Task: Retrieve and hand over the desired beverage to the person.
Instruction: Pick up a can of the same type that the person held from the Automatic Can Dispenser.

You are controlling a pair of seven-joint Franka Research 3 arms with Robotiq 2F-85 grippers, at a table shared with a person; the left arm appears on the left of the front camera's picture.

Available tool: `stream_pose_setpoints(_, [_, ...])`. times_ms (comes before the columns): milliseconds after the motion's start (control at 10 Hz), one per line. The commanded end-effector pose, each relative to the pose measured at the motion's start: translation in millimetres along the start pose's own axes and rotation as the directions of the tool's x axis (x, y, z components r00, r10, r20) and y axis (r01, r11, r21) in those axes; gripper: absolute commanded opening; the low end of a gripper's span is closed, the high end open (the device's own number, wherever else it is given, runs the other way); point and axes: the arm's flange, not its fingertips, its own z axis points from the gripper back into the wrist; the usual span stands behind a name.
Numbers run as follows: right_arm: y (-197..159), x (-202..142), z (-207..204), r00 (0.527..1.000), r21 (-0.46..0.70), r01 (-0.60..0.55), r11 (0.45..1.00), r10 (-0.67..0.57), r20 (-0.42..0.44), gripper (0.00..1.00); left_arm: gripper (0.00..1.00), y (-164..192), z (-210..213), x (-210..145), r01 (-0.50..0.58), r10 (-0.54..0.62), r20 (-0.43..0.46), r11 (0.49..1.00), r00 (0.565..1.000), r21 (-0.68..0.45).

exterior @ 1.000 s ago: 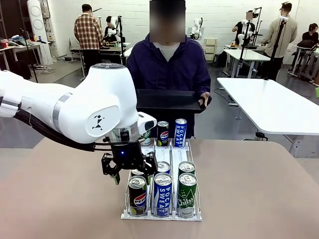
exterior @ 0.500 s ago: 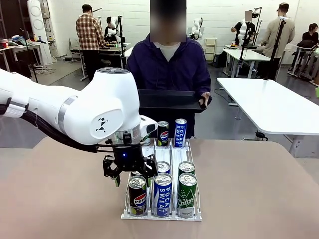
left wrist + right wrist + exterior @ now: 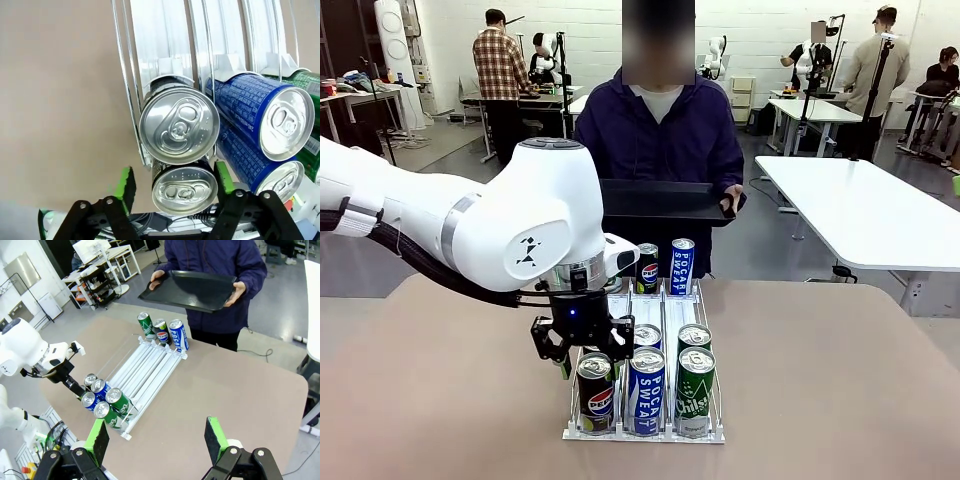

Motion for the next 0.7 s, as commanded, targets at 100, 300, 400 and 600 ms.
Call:
stream_pose_setpoints(100, [-1.5,0.9,-1.5,1.000,0.025,-0.004,1.000,0.003,0.005,1.00,0.00,-3.7,-3.1,4.0,0.009,-0.009,-0.001,1.000,1.000,0.001])
stream_pose_setpoints(300, [-1.5,0.9,-1.5,1.000,0.025,-0.004,1.000,0.003,0.005,1.00,0.00,-3.5,-3.4,3.9,0.018,-0.018,-0.006,1.000,1.000,0.001])
stream_pose_setpoints(400, [-1.5,0.9,-1.5,1.000,0.025,-0.004,1.000,0.003,0.005,1.00,0.00,-3.7,-2.2,3.4,0.023,-0.023,-0.005,1.000,1.000,0.002])
stream_pose_setpoints(600, [-1.5,0.9,-1.5,1.000,0.025,-0.004,1.000,0.003,0.005,1.00,0.00,-9.3,17.9,0.3,0.080,-0.079,-0.036,0.996,0.996,0.034])
